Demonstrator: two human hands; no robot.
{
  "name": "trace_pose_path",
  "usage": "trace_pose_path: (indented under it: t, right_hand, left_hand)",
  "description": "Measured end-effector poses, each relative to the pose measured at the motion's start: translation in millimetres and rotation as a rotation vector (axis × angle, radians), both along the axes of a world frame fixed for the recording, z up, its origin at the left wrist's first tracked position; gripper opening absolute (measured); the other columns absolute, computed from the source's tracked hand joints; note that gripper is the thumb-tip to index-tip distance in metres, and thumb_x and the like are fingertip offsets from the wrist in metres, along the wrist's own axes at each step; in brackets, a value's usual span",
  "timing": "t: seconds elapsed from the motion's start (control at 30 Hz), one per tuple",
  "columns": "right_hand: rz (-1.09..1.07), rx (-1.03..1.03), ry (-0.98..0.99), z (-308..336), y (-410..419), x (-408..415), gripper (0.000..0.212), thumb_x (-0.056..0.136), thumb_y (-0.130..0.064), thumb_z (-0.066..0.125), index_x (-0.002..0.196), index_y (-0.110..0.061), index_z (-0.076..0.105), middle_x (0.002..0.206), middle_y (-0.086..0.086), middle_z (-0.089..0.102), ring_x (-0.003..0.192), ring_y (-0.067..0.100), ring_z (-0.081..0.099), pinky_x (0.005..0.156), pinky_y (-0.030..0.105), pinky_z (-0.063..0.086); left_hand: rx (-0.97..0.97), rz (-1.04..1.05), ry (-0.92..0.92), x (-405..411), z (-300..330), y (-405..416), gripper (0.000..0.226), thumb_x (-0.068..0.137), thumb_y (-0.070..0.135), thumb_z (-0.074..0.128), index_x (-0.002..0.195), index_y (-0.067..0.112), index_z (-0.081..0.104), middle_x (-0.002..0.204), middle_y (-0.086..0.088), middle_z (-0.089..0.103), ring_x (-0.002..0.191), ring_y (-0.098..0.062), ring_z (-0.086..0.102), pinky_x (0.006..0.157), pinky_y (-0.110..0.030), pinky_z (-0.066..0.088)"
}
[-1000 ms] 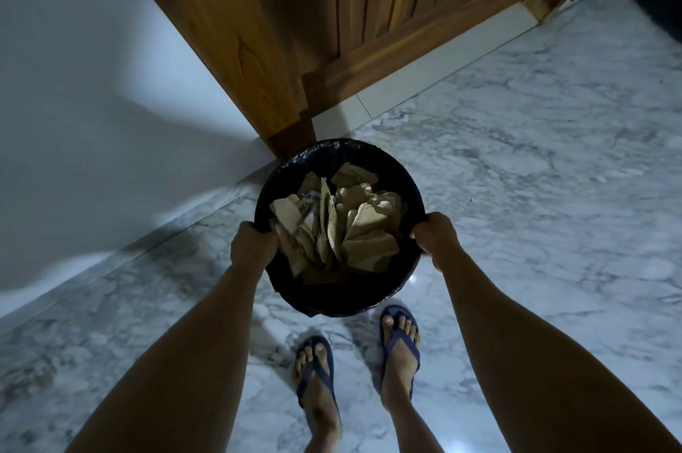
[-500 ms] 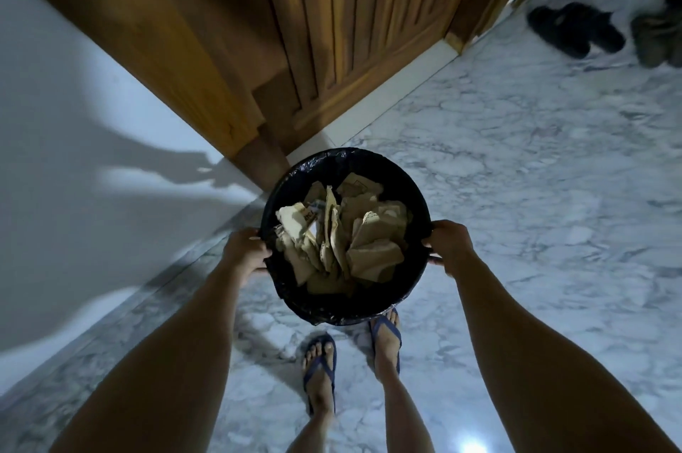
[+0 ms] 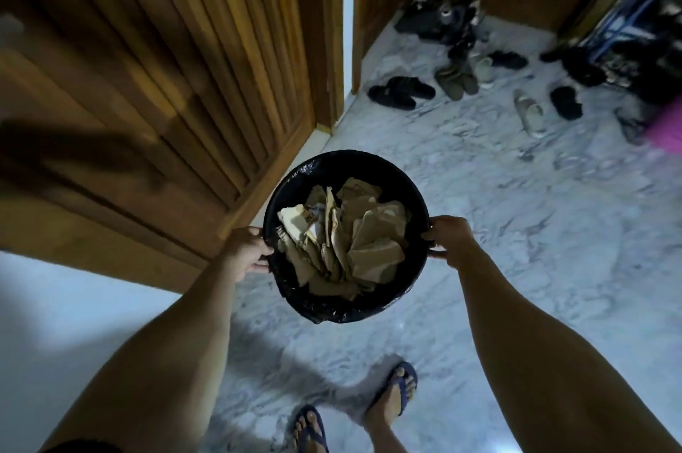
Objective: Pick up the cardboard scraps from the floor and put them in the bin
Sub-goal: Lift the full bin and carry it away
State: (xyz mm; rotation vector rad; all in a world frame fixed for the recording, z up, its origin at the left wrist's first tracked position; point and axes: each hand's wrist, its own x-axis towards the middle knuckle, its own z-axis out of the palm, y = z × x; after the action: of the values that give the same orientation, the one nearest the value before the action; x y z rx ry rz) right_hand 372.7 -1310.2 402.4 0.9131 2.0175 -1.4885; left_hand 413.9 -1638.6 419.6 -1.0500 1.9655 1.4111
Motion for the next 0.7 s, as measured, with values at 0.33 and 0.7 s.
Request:
trace_pose_path:
  t: [0.33,0.7]
  right_hand:
    - [-0.218,0.058,0.051,67.8,212.0,-27.9,0.018,0.082,0.017,0.049,0.078,0.001,0.055,0.062,0.012,0.048,0.055,0.022,0.046,0.069,0.039,0.05]
    - [-0.766,0.087,0.033,94.3,429.1,-56.8,0.024,0.079,0.016,0.053,0.063,-0.001,0.047,0.057,0.011,0.047,0.054,0.025,0.044,0.057,0.036,0.047]
  left_hand:
    - [0.015,-0.26,0.073,-129.9,58.2,213.2,0.02,0.093,-0.01,0.054,0.092,0.009,0.06,0.098,-0.015,0.065,0.09,-0.033,0.062,0.082,-0.045,0.055]
    - [0.01,-0.711,0.076,-299.2,48.9,477.0,0.035,0.091,-0.006,0.055,0.125,0.003,0.06,0.112,-0.02,0.068,0.091,-0.037,0.069,0.079,-0.048,0.061]
